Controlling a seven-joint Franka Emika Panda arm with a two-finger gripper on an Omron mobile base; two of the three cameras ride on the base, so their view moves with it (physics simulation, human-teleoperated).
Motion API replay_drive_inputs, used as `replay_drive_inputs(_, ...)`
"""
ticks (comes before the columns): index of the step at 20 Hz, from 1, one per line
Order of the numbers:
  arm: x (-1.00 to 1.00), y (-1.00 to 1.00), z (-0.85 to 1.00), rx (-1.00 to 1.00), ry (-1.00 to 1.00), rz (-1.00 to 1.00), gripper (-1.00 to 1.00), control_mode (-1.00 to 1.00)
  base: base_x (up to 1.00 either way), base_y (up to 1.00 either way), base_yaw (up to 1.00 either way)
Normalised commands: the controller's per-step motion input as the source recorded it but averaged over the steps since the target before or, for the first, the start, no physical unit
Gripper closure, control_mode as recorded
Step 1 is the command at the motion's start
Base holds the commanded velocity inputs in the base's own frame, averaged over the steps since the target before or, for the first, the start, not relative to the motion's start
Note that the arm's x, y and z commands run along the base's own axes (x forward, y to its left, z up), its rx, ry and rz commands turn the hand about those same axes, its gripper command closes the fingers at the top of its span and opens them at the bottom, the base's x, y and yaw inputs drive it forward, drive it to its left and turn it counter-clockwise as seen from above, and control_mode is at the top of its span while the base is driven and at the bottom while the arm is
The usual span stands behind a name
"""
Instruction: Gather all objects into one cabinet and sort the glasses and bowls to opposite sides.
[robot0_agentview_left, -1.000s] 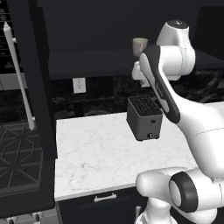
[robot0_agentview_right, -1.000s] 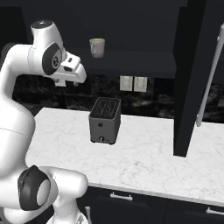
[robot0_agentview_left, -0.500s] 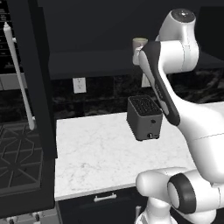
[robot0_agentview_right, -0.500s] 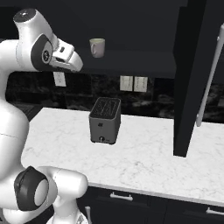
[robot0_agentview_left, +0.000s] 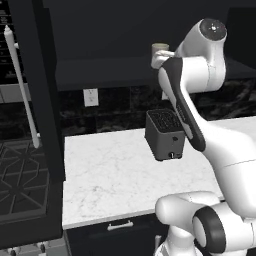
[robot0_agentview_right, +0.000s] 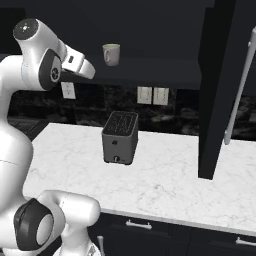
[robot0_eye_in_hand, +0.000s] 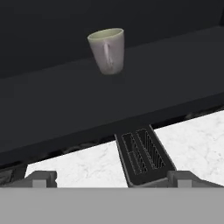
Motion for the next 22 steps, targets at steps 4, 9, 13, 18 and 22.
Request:
replay_drive_inputs(4, 0.07, 0.0, 0.12, 0.03, -0.15, 0.0, -1.0, -1.0, 0.0, 0.0, 0.0)
replay_drive_inputs(9, 0.0, -0.02, 0.04, 0.01, -0.01, 0.0, -1.0, -1.0, 0.0, 0.0, 0.0)
replay_drive_inputs(13, 0.09, 0.0, 0.26, 0.0, 0.0, 0.0, -1.0, -1.0, 0.0, 0.0, 0.0)
replay_drive_inputs(18, 0.1, 0.0, 0.48, -0.01, 0.01, 0.0, -1.0, -1.0, 0.0, 0.0, 0.0)
replay_drive_inputs(22, 0.01, 0.0, 0.16, -0.03, 0.01, 0.0, -1.0, -1.0, 0.0, 0.0, 0.0)
